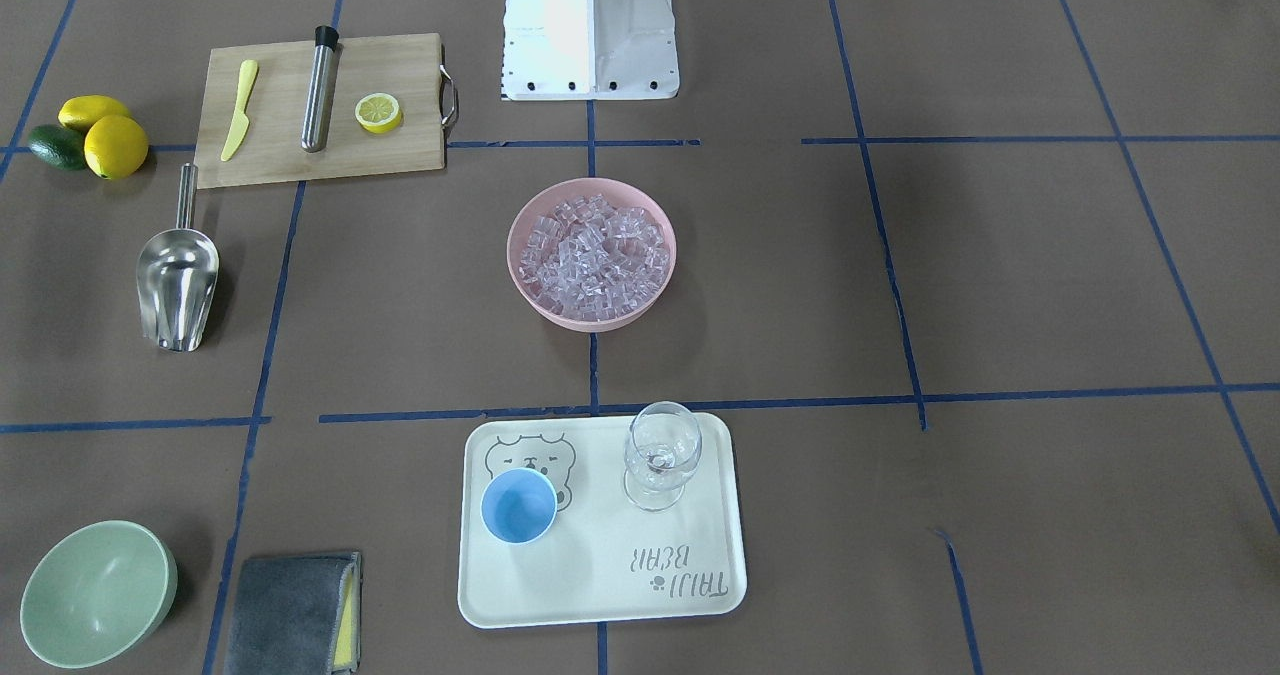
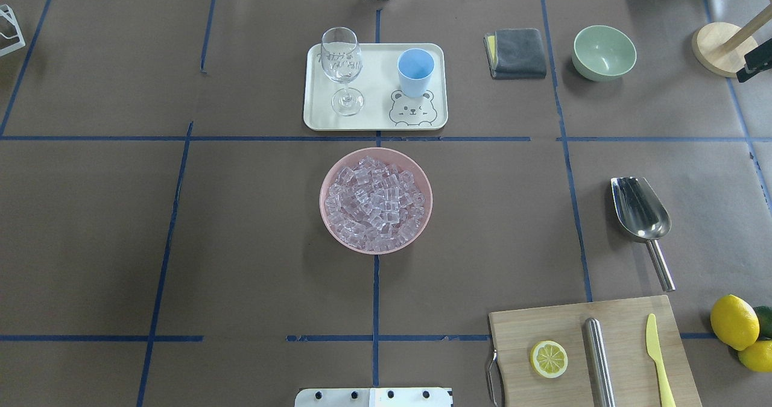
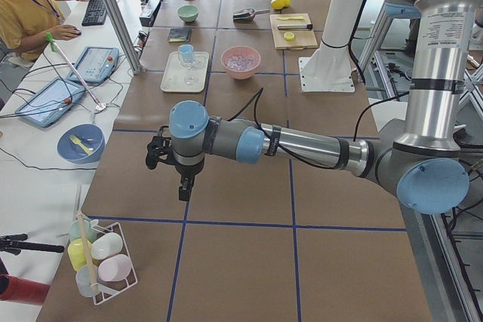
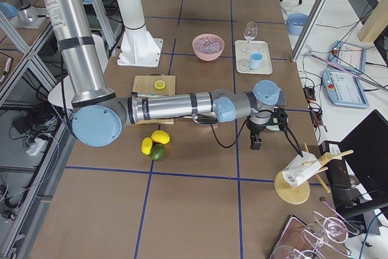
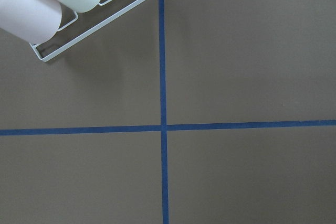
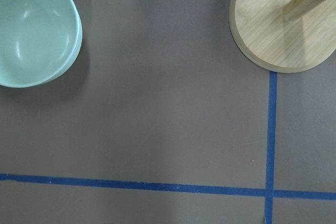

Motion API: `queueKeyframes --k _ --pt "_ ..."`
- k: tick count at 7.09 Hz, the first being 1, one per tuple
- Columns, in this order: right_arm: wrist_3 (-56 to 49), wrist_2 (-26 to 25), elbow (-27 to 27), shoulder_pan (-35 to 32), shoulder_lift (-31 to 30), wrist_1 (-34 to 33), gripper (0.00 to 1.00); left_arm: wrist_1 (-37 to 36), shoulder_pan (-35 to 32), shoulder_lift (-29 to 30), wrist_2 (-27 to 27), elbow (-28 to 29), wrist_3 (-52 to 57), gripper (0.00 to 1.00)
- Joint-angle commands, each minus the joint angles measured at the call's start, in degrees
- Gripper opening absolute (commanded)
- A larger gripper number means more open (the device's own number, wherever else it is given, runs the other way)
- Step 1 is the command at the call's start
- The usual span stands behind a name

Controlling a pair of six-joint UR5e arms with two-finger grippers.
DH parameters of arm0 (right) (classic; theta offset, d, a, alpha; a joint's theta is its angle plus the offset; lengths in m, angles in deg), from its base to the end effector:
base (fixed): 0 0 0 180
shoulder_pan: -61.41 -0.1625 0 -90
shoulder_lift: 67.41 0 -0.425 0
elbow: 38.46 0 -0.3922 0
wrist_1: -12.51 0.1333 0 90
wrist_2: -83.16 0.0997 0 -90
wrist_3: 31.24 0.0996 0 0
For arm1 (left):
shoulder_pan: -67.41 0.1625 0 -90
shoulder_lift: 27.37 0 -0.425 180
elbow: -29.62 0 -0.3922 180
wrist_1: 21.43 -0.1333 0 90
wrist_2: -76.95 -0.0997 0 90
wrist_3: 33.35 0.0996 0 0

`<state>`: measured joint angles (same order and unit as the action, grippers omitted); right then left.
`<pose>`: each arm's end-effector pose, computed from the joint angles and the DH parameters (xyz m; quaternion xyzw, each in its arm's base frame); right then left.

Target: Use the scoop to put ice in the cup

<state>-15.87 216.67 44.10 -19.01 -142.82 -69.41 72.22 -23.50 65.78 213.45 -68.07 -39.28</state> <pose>-0.0379 -0.6136 0.5685 0.0408 -0.3853 -0.0026 0.9219 -0.0693 -0.5212 0.5545 0.0986 0.3963 -0.0047 0.9128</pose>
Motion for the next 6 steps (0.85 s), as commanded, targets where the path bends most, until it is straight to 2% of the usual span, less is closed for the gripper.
queueKeyframes --k 1,4,5,6 --pt "0.02 0.08 0.06 0.35 -0.01 0.1 1.0 0.31 0.12 0.37 0.08 -0.57 -0.05 1.0" --pt "-0.16 0.34 0.5 0.88 -0.36 0.62 1.0 0.92 2.04 0.28 0.95 -1.62 -0.05 1.0" --pt "-0.51 0.6 0.85 1.23 -1.23 2.19 1.0 4.84 6.06 0.2 4.27 -1.63 -0.05 1.0" --pt "-0.25 1.74 1.29 1.4 -1.41 4.03 1.0 11.05 11.75 0.2 4.65 -1.98 -0.05 1.0"
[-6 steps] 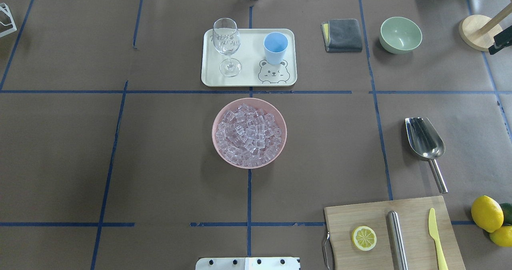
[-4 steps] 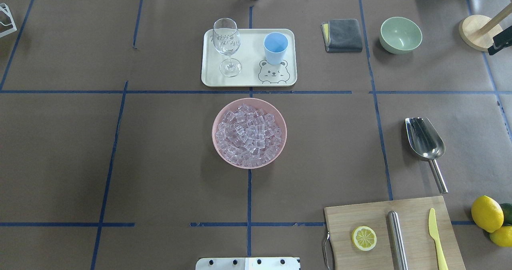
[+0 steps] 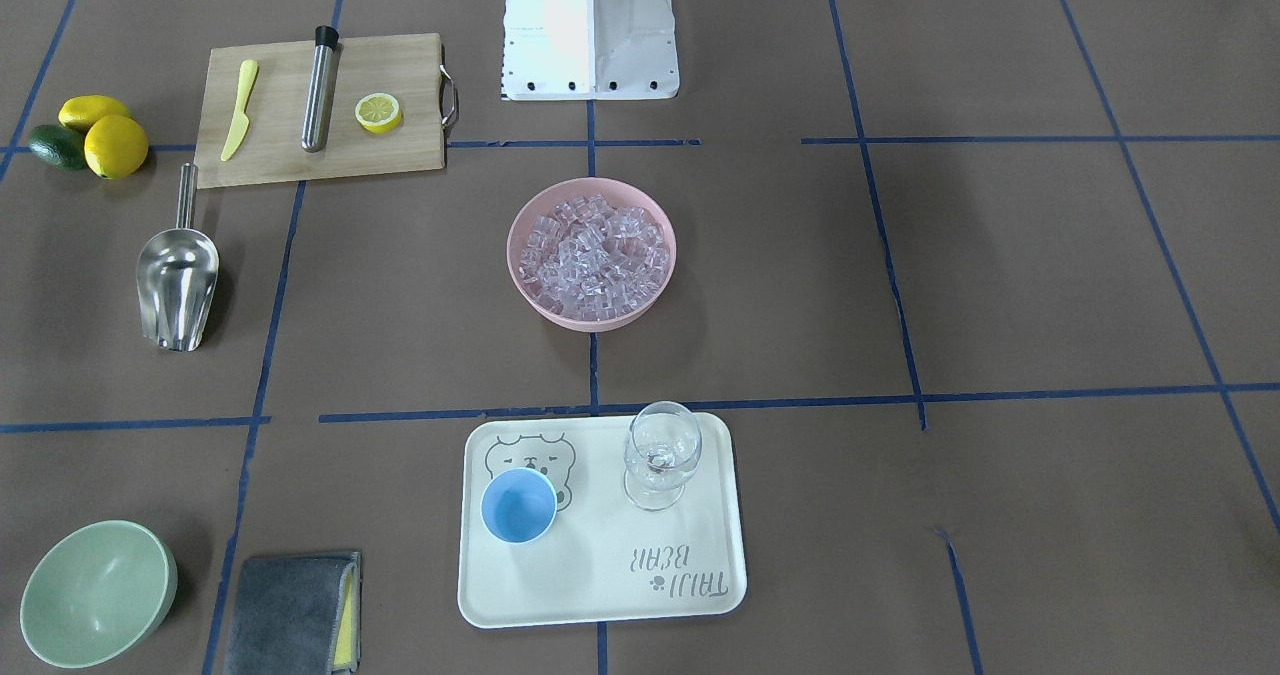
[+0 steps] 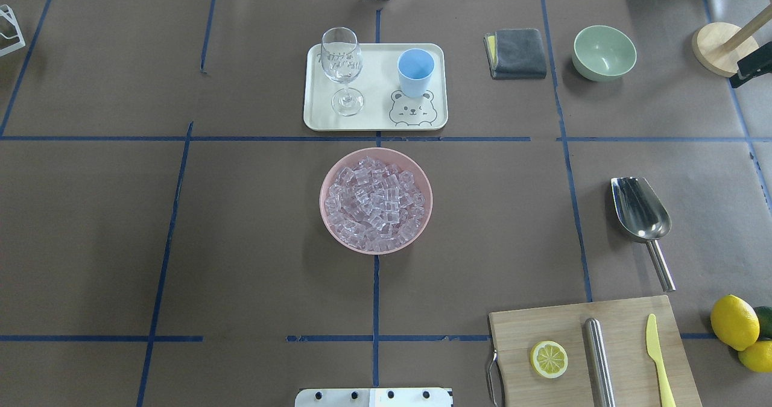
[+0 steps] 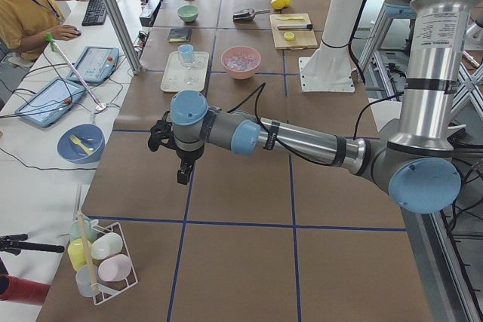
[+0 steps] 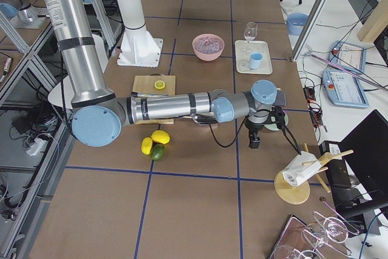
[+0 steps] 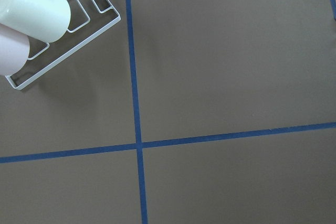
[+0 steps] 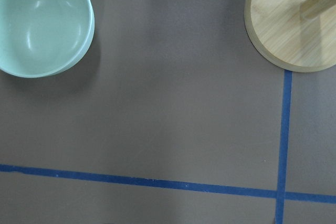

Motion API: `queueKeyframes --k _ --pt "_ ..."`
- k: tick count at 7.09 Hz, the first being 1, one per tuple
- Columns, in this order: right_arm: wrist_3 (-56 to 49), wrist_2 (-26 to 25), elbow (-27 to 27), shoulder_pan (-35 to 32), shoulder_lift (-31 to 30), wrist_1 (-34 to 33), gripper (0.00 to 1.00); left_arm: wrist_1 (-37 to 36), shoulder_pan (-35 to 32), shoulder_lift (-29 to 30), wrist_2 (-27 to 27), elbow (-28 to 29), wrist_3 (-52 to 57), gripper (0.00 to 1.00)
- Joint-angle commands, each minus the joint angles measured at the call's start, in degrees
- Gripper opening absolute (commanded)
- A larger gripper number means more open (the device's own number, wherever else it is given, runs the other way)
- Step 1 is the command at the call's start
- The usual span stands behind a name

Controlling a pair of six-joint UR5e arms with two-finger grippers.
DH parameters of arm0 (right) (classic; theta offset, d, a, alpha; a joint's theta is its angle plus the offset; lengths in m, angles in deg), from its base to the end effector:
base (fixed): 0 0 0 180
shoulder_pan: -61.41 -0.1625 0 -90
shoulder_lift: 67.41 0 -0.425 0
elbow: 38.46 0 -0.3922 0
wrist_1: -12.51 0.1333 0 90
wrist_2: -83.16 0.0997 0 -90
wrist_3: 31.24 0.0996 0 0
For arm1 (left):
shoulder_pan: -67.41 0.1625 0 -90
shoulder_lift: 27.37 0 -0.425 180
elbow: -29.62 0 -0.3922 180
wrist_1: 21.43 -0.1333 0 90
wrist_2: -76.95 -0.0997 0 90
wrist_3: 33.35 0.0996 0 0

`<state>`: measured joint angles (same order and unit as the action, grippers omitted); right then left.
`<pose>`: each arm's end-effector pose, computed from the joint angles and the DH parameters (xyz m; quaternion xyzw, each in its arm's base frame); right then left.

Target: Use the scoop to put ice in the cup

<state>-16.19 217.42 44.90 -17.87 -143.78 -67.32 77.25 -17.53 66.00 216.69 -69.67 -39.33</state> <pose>-0.0500 -0.6070 0.5665 0.0517 -0.3939 -0.0216 0.9174 -0.0109 -0.5269 0.5245 0.1274 0.4275 0.0707 0.8922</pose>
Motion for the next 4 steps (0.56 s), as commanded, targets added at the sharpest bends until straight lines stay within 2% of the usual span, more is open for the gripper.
queueKeyframes --k 1,3,4 --pt "0.07 3.44 0.76 1.05 -0.54 2.13 1.0 11.83 13.32 0.14 0.97 -0.56 -0.17 1.0" --pt "1.9 4.87 7.74 5.15 -4.21 3.45 1.0 20.73 21.7 2.32 0.7 -2.31 -0.53 1.0" --pt "8.88 4.96 10.83 6.84 -4.49 3.54 1.0 21.12 25.49 5.13 0.7 -2.32 -0.18 1.0"
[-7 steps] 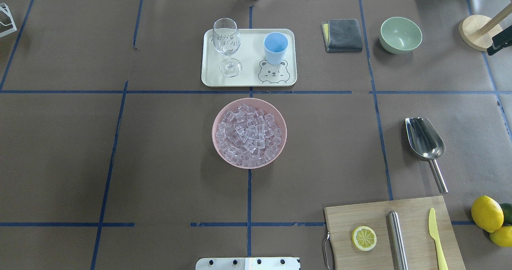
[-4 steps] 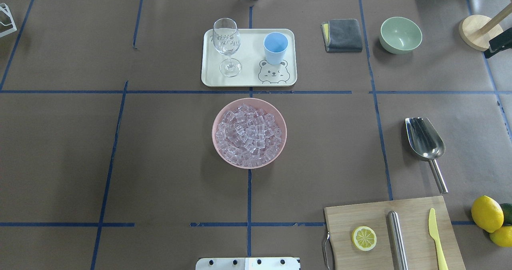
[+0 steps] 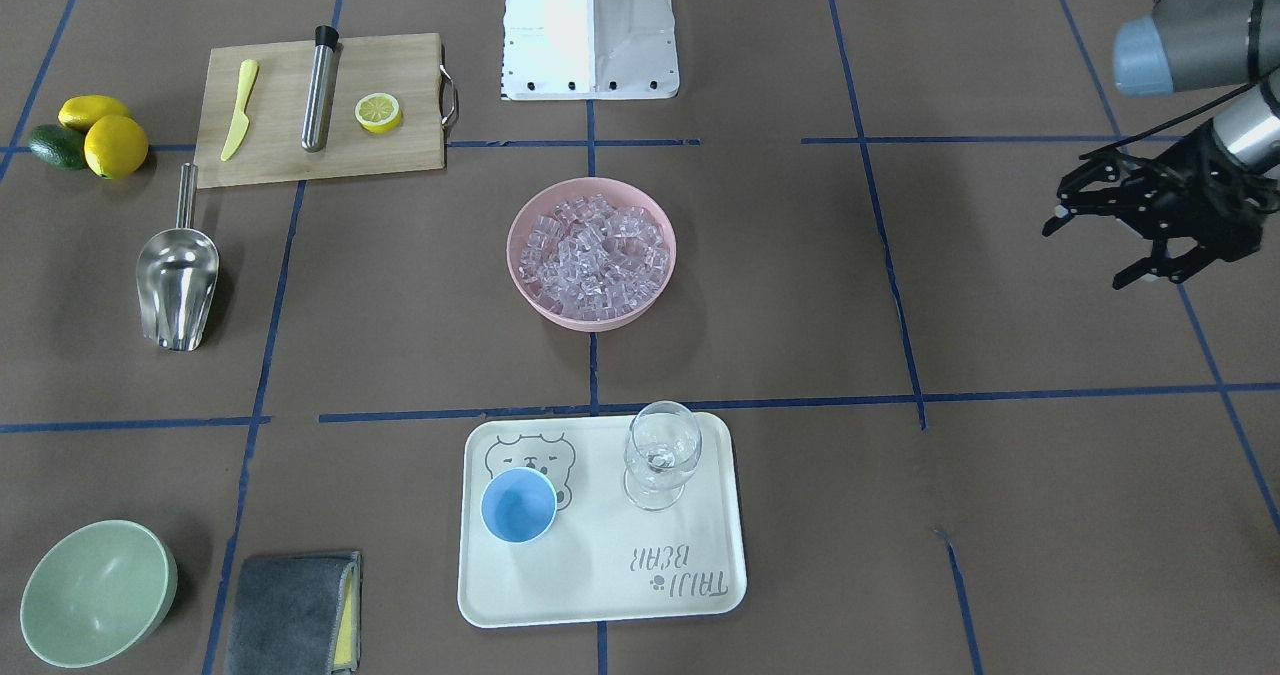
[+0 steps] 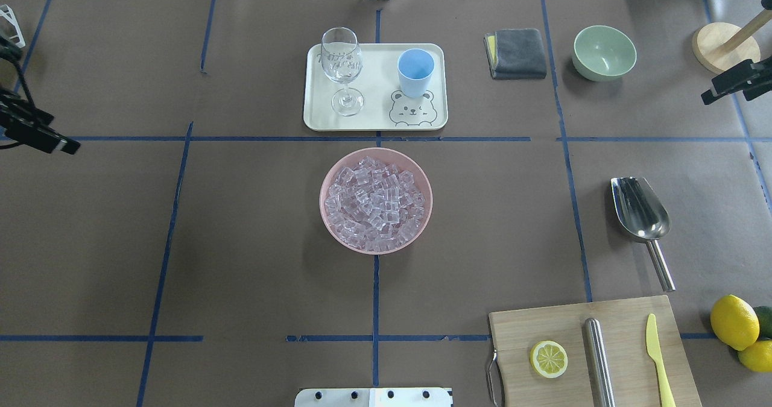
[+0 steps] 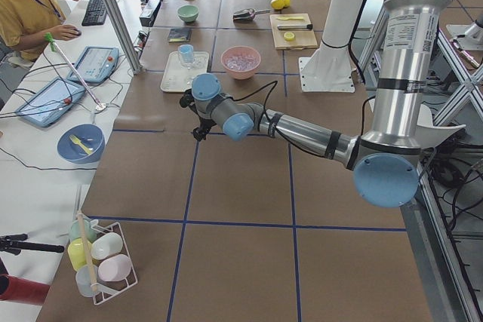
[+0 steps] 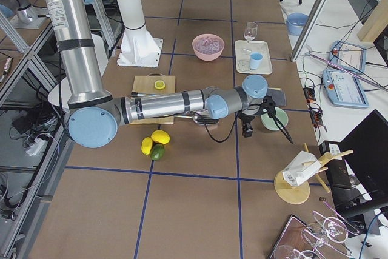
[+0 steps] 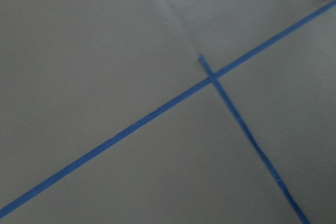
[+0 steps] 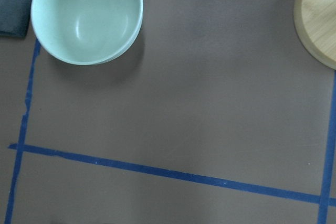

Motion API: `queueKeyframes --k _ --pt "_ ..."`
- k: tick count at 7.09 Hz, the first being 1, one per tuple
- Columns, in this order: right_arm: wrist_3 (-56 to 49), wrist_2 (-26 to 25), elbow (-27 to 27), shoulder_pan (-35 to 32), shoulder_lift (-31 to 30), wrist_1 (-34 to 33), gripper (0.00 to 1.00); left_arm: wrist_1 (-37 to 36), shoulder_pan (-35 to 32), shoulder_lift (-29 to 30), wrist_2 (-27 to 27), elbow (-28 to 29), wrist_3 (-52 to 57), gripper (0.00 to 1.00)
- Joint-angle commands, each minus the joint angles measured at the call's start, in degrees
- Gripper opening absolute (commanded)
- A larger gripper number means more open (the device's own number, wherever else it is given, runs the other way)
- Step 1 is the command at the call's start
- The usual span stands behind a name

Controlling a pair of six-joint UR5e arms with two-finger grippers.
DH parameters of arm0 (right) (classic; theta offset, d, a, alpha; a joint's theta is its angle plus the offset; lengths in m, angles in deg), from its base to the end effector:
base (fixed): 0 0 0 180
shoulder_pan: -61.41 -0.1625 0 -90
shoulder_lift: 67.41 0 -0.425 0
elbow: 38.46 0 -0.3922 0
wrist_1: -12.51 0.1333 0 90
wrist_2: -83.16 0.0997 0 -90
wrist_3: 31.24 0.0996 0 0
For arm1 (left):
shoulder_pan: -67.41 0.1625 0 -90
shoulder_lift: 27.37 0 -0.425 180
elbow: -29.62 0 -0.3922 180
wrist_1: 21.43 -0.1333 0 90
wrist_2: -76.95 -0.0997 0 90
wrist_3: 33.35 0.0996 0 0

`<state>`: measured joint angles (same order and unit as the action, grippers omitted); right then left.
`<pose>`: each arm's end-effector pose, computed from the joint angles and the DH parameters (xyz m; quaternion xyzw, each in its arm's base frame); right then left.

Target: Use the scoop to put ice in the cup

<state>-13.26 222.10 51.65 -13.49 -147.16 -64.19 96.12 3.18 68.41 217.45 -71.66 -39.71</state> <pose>-0.0946 -0.5742 0.5301 0.0635 -0.4418 -0.0625 0.8927 0.1810 -0.5047 0.4454 0.2207 0.4742 0.3006 0.7975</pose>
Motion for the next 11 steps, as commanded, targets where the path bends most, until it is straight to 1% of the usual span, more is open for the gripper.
queueKeyframes --k 1,2,3,4,5,6,7,8,9,10,11 --pt "10.19 -0.86 8.9 5.34 -3.81 0.41 1.0 2.68 8.65 6.22 0.03 0.37 0.2 1.0" --pt "11.8 -3.74 12.68 6.16 -6.01 0.24 1.0 7.12 12.69 7.3 -0.14 0.64 0.11 1.0" --pt "15.04 -4.12 14.64 8.51 -7.69 0.32 1.0 14.22 15.77 7.49 -3.45 2.29 0.2 1.0" --pt "16.72 -4.12 15.61 9.23 -8.4 0.32 1.0 21.51 19.37 8.45 -8.44 5.44 0.11 1.0" --pt "17.35 -4.99 18.15 10.55 -11.36 0.32 1.0 26.8 21.5 9.59 -11.8 7.65 -0.06 1.0" --pt "18.14 -5.7 20.0 11.95 -13.66 0.32 1.0 28.33 22.91 11.17 -12.18 8.8 0.11 1.0" --pt "21.8 -5.88 20.28 13.71 -13.68 0.32 1.0 28.26 25.97 14.23 -12.27 10.99 0.11 1.0" --pt "23.23 -8.06 20.54 15.64 -14.11 0.41 1.0 28.09 29.13 17.3 -12.27 14.4 0.2 1.0" --pt "23.24 -9.12 21.15 16.87 -15.25 0.41 1.0 28.17 29.6 18.9 -12.18 16.0 0.37 1.0" --pt "23.33 -9.22 21.86 17.15 -16.3 0.5 1.0 28.17 29.78 19.0 -12.36 15.93 0.46 1.0" --pt "23.33 -9.22 22.47 17.24 -16.66 0.41 1.0 28.61 29.87 19.18 -14.88 16.02 0.64 1.0"
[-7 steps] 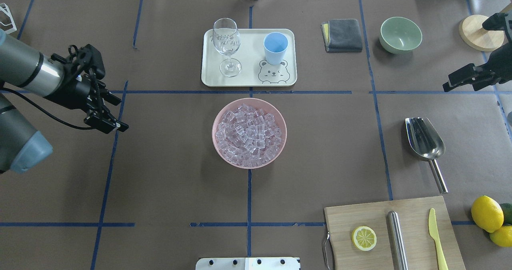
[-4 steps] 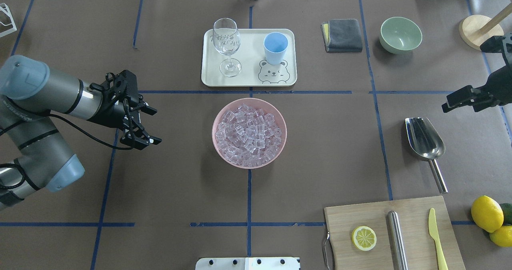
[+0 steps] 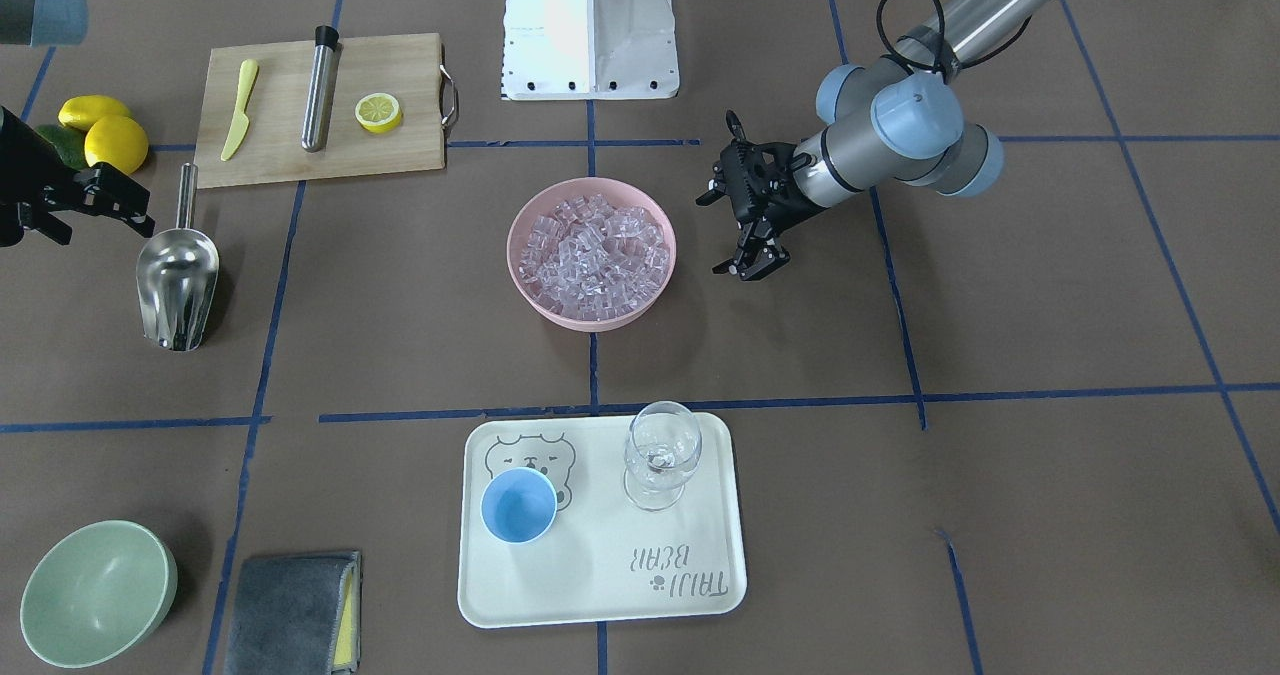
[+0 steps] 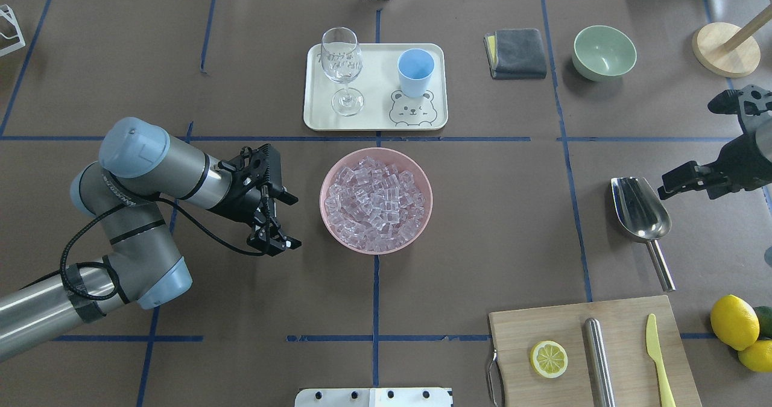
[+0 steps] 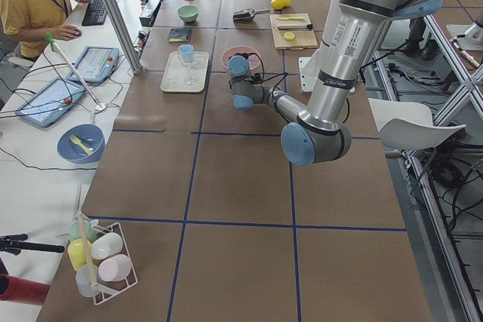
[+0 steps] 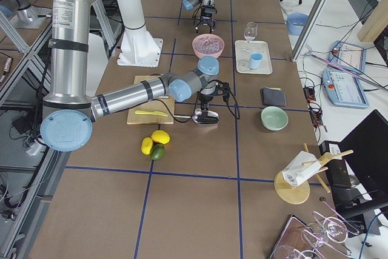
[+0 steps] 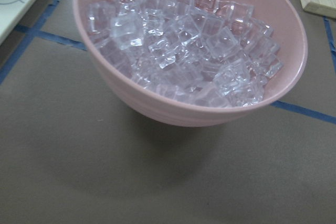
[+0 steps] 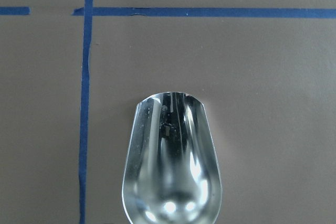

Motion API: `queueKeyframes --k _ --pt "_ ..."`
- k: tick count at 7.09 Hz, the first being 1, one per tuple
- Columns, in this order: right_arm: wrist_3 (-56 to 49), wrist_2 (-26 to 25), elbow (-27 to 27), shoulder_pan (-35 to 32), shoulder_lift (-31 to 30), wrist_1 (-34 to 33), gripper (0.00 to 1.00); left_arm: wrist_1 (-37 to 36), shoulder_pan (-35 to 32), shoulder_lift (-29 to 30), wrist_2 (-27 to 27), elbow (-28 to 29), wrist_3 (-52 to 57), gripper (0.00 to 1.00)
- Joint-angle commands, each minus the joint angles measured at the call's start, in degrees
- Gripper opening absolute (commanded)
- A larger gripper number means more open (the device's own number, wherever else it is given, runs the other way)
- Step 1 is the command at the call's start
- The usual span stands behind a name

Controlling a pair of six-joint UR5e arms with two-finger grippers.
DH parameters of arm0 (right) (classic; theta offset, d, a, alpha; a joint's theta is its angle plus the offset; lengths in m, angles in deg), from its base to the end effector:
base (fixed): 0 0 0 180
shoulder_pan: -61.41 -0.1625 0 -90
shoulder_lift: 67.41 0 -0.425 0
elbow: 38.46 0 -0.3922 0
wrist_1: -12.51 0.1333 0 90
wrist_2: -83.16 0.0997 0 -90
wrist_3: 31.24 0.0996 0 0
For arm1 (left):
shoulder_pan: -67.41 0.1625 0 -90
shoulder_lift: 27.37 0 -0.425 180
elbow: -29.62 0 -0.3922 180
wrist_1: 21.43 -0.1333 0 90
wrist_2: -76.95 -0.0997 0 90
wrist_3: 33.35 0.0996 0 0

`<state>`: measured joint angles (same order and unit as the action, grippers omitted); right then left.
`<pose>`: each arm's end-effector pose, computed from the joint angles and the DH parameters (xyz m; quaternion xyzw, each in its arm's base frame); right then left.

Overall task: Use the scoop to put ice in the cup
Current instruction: 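Move the left gripper to the pink bowl rim while the right reaches for the scoop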

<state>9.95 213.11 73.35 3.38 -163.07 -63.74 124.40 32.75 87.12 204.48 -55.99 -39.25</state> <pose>-0.1844 -0.4264 0.4928 -0.0020 -0.4095 -0.0149 0.9122 0.4895 -0.4267 0.3370 0.3721 0.5149 0.4919 0.5953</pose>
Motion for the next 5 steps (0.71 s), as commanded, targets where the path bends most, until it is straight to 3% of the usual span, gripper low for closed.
queueKeyframes --k 1,3,4,5 --pt "0.12 -0.14 1.99 1.07 -1.8 -0.03 1.0 3.56 2.13 0.91 -8.64 1.31 0.35 1.0" --pt "1.08 -0.75 3.59 3.61 -4.44 0.05 1.0 5.86 2.85 1.88 -10.72 2.64 0.18 1.0" --pt "3.17 -3.28 3.59 6.41 -4.53 -0.03 1.0 10.23 3.03 1.62 -12.21 3.95 0.27 1.0" --pt "11.81 -7.13 4.11 11.49 -4.36 0.05 1.0 10.36 3.03 1.7 -12.31 4.31 0.27 1.0"
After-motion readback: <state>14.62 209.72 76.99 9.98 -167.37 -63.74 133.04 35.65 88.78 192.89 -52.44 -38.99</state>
